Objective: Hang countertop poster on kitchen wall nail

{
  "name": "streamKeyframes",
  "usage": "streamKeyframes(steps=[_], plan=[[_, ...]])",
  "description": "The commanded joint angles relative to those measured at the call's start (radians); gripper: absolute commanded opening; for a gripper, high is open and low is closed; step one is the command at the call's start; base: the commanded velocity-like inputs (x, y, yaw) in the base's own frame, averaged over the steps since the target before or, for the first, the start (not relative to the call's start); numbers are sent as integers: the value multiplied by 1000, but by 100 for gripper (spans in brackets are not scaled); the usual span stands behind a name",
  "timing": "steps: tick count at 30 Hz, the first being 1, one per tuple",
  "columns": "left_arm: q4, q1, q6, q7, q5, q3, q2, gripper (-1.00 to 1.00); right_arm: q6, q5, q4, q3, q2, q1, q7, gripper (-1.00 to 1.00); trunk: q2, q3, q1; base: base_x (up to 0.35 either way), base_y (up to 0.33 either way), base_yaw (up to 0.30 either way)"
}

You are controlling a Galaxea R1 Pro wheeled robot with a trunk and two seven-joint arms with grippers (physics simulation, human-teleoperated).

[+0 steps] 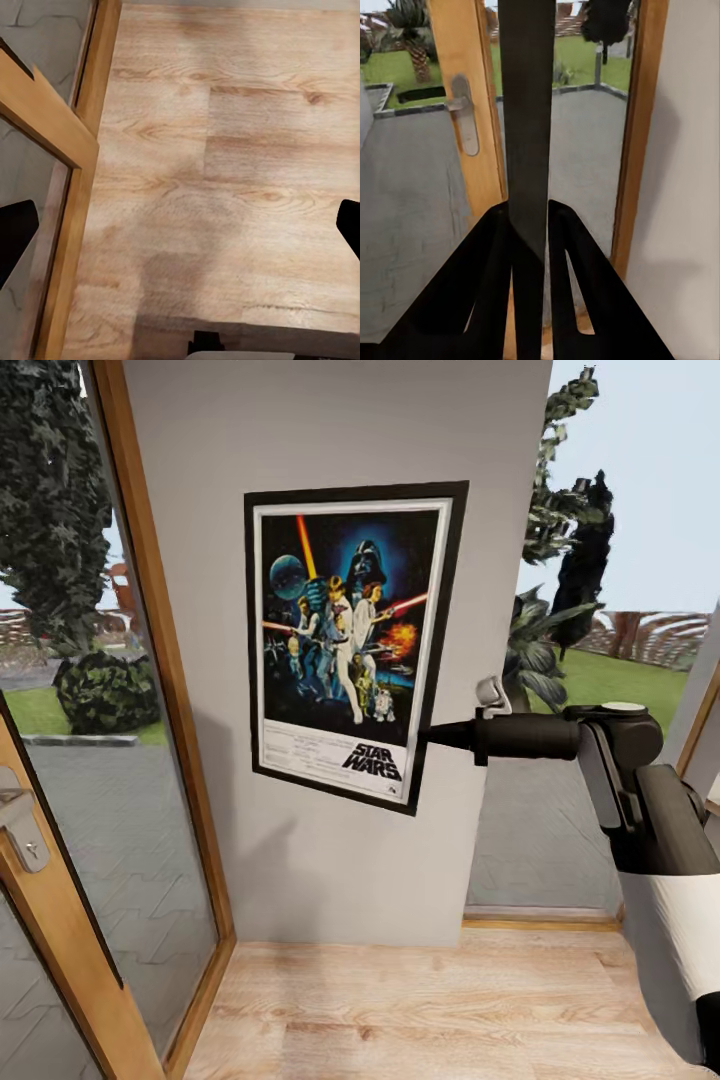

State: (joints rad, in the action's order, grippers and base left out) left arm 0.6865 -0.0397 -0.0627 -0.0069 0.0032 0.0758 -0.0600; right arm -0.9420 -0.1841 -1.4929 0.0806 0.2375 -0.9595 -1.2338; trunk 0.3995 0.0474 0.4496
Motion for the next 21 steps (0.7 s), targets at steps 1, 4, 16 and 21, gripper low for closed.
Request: streamKeyframes(steps=[1, 4, 16, 21], plan=[[1, -1, -2, -1, 0, 1, 0, 100, -7, -4, 3, 0, 5, -11, -30, -100, 0, 0, 0, 0, 0, 0], [2, -1, -2, -1, 0, 1, 0, 100, -7, -4, 4, -1, 7, -24, -45, -100, 0, 0, 0, 0, 0, 0], [2, 0, -2, -1, 0, 1, 0, 100, -8, -1, 3, -1, 9, -28, -50, -100, 0, 0, 0, 0, 0, 0], [2, 0, -2, -1, 0, 1, 0, 100, -7, -1, 4, -1, 11, -28, -50, -100, 0, 0, 0, 0, 0, 0]])
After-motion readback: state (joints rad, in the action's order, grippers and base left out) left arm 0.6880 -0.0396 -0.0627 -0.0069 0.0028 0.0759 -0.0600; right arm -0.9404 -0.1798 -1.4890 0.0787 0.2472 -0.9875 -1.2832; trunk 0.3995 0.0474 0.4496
